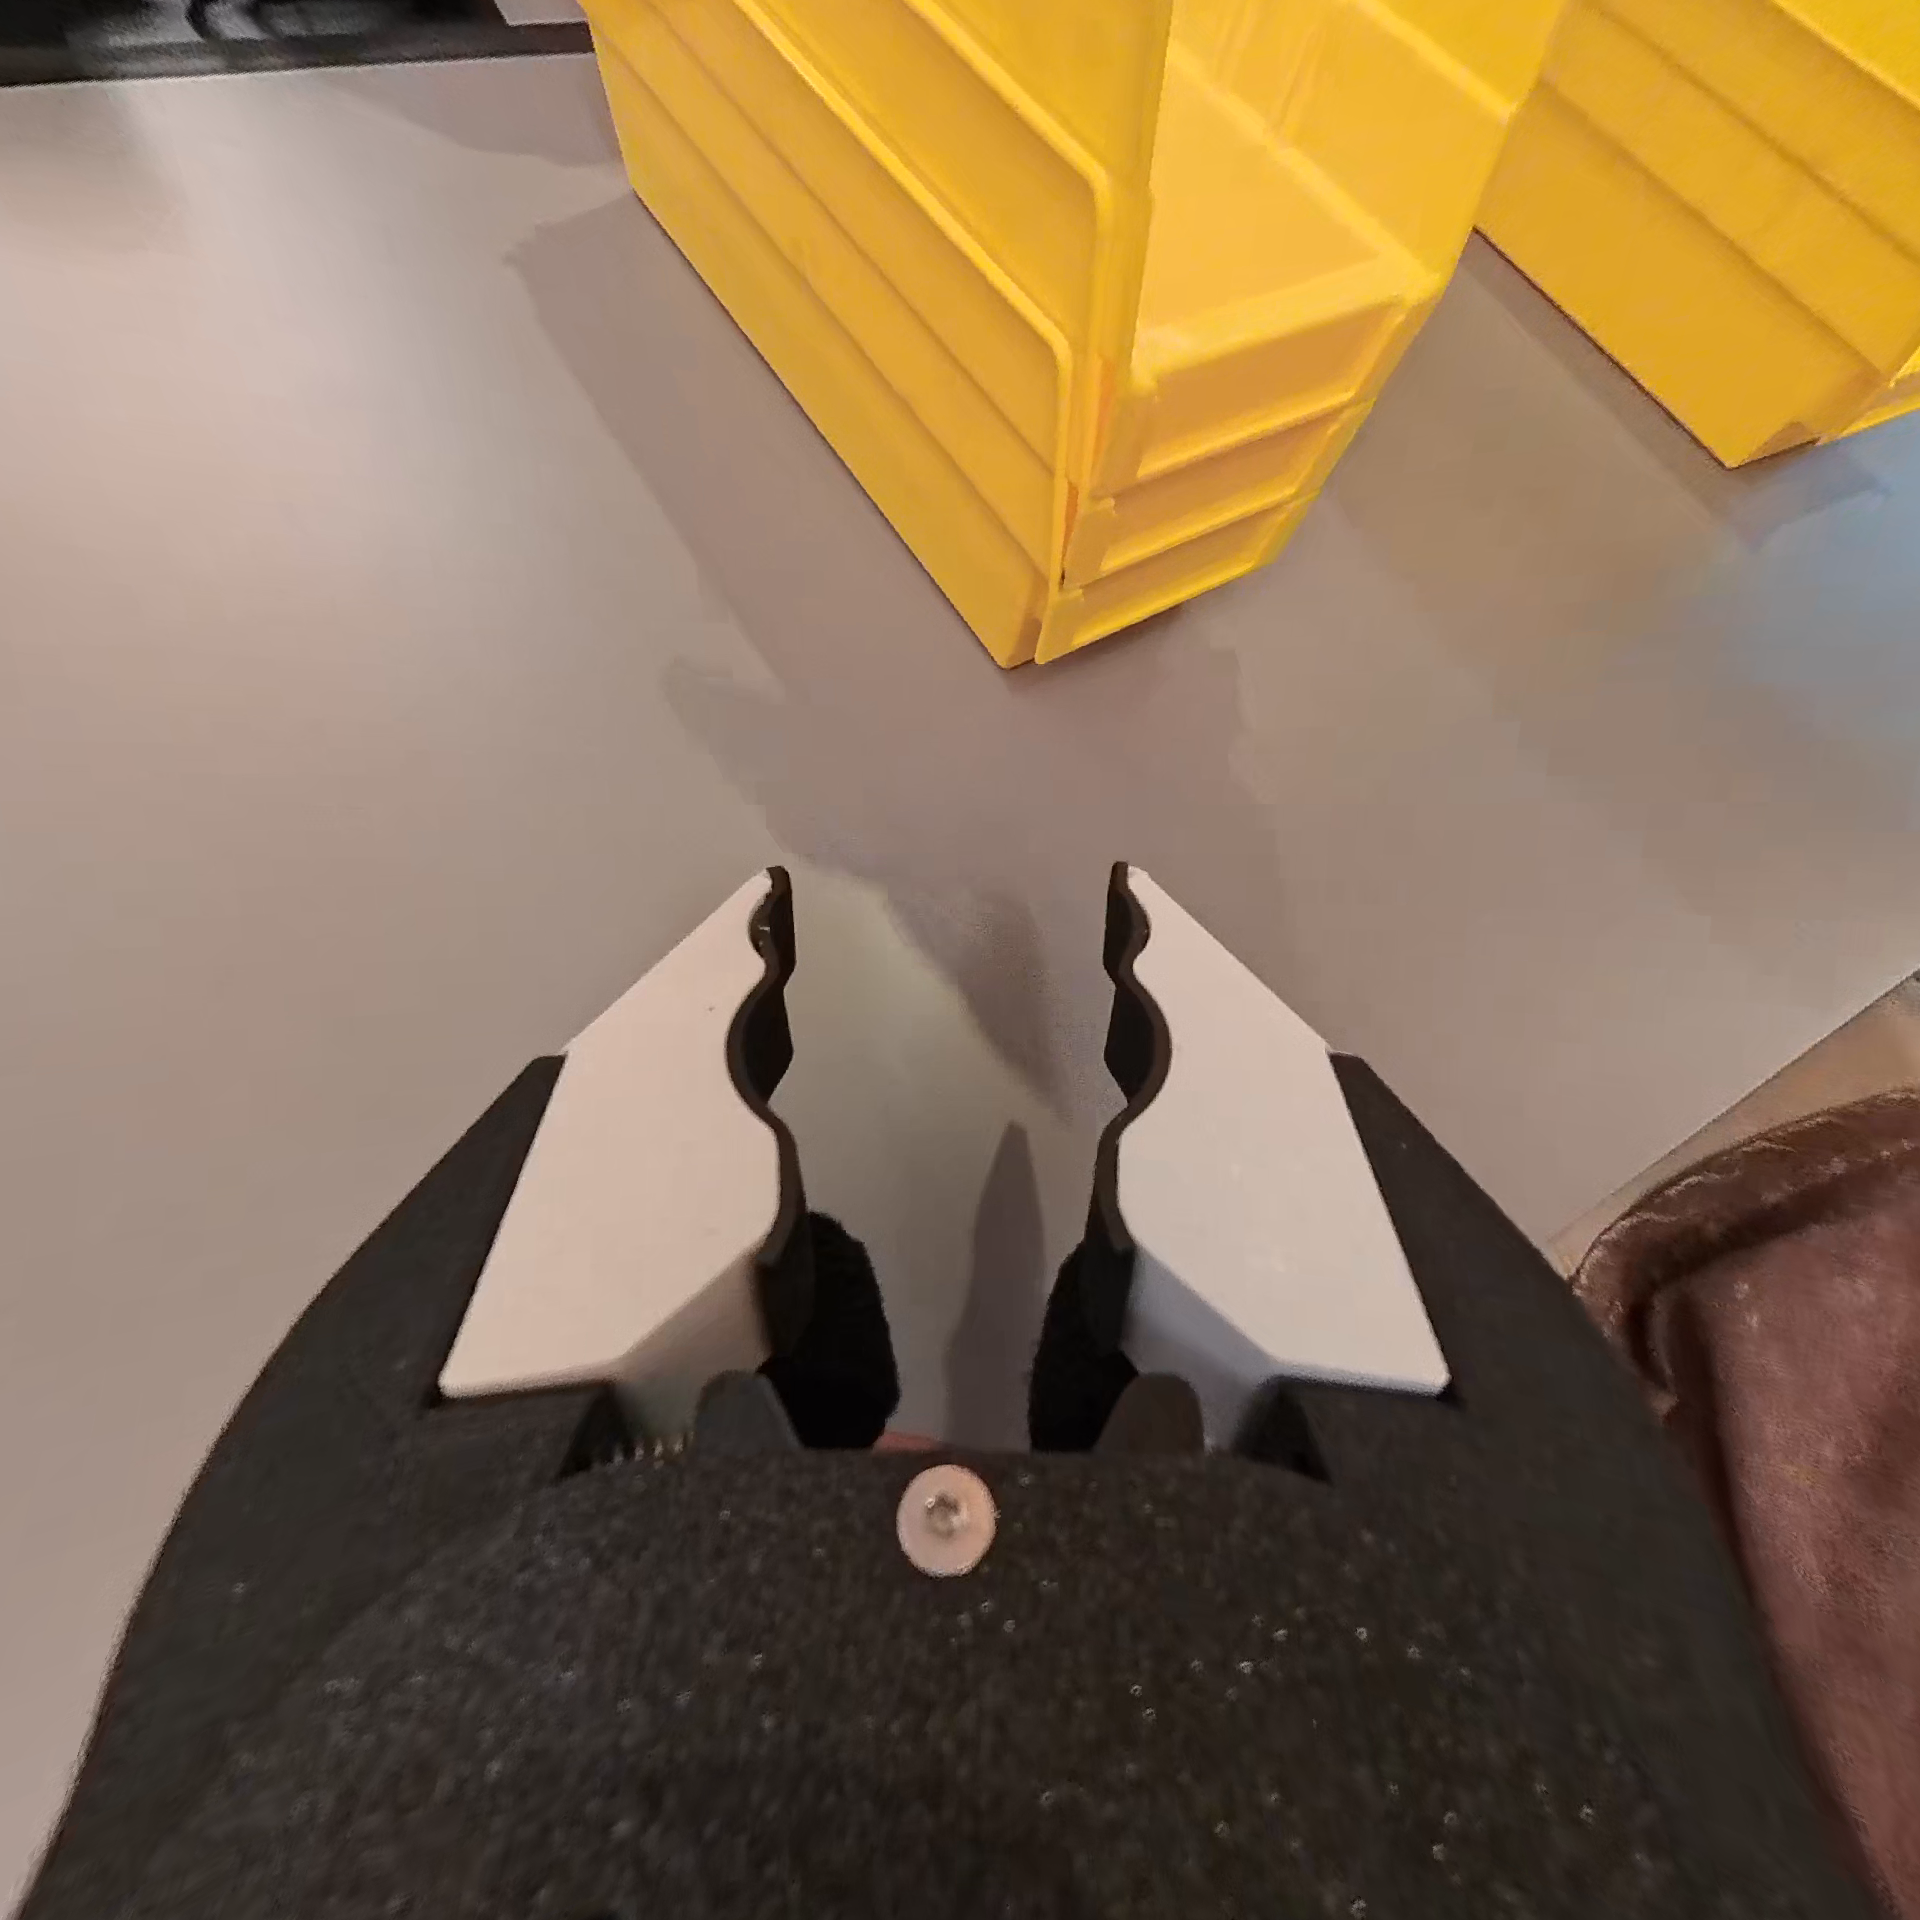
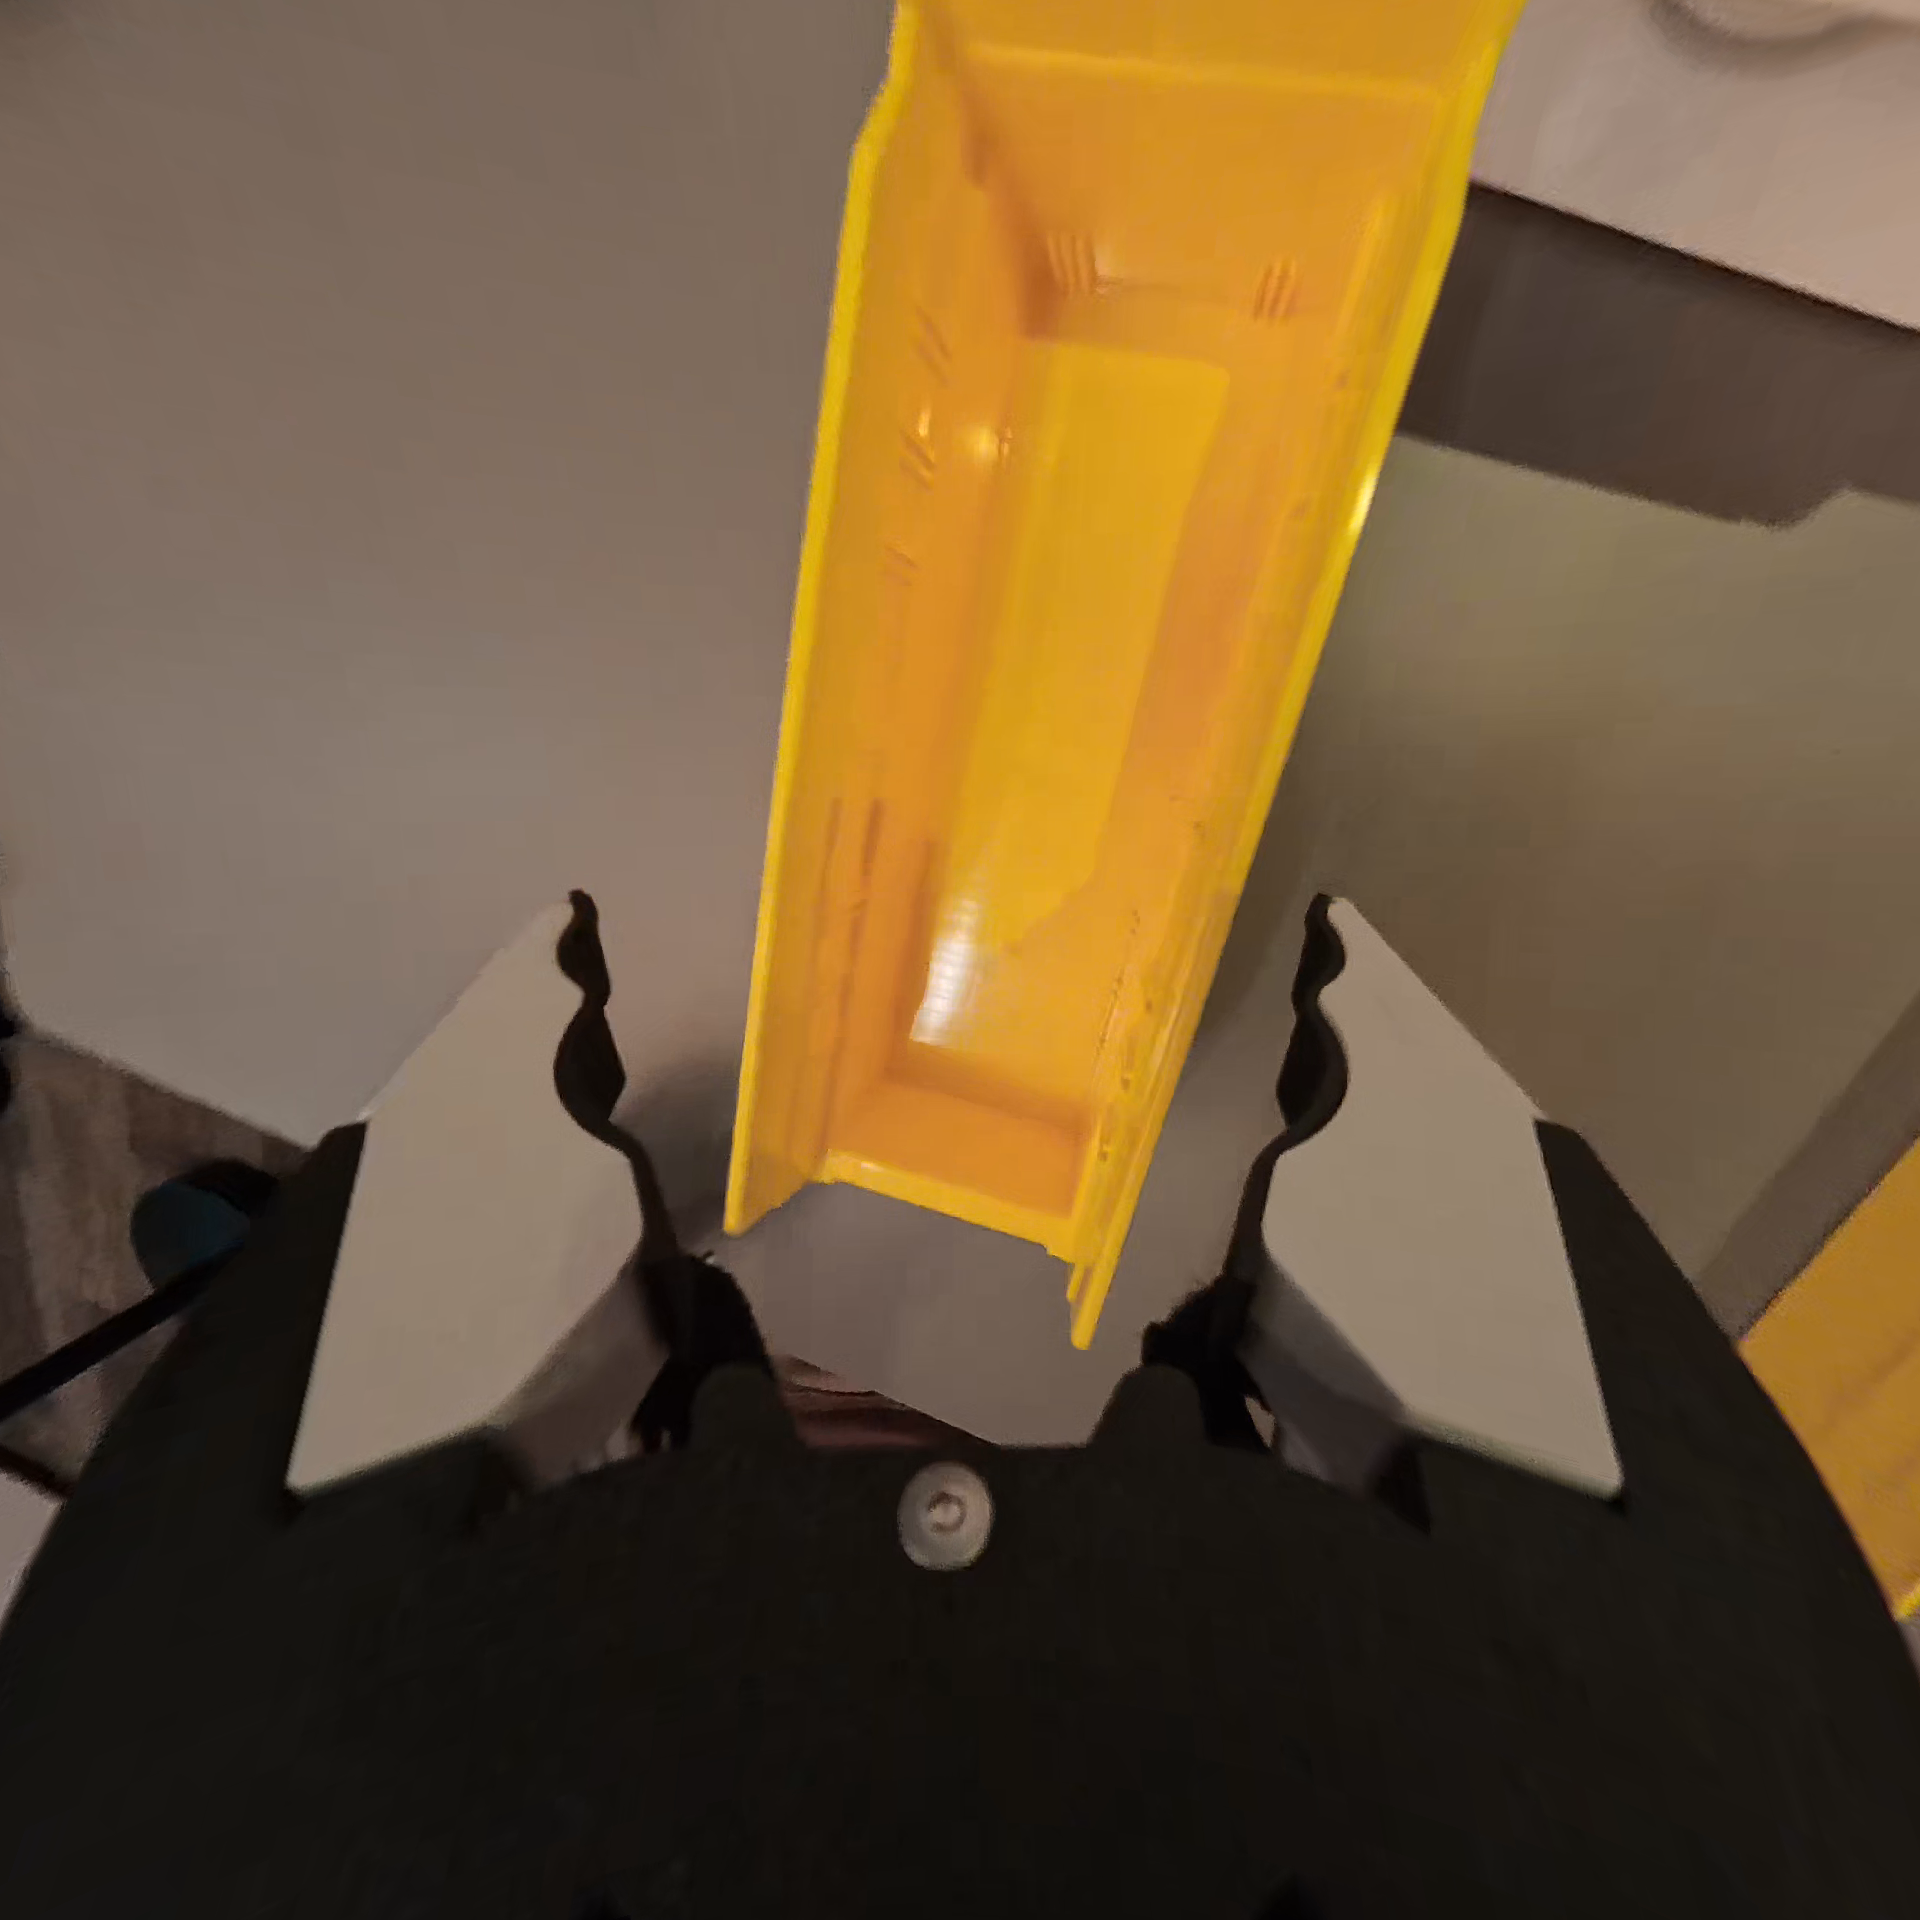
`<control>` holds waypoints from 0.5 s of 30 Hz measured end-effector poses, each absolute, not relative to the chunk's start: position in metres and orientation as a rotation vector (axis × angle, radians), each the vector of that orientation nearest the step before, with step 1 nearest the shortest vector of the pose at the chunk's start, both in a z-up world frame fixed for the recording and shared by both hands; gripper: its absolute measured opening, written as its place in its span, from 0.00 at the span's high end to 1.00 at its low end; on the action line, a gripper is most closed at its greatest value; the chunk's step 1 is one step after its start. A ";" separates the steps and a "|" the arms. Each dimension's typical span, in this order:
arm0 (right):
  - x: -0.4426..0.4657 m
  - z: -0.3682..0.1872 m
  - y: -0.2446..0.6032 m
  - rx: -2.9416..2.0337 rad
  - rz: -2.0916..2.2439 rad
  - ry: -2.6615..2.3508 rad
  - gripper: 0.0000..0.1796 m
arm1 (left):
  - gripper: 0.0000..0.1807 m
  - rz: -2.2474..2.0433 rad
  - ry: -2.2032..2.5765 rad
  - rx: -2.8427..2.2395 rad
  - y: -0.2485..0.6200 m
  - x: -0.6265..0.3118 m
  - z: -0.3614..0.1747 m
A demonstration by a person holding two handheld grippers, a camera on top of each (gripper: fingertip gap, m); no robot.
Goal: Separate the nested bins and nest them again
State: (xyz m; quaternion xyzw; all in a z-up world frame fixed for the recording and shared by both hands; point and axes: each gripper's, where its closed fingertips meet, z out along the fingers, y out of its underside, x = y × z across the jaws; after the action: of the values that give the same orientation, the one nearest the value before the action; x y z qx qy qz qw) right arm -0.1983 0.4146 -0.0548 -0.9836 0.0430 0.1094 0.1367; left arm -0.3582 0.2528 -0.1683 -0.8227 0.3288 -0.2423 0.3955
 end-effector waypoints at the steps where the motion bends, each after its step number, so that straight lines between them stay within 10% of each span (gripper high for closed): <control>1: -0.196 -0.065 0.415 -2.880 0.236 0.137 0.28 | 0.68 -0.616 0.829 -2.084 0.253 -0.359 -0.168; 15: -0.196 -0.098 0.417 -2.999 -0.066 0.141 0.46 | 0.68 -0.677 0.782 -2.118 0.266 -0.357 -0.169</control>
State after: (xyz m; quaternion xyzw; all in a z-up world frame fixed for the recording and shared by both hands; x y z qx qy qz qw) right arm -0.1956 0.4172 -0.0983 -0.9963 0.0468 -0.0219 0.0692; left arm -0.3570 0.2658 -0.1692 -0.8304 0.3064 -0.2654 0.3823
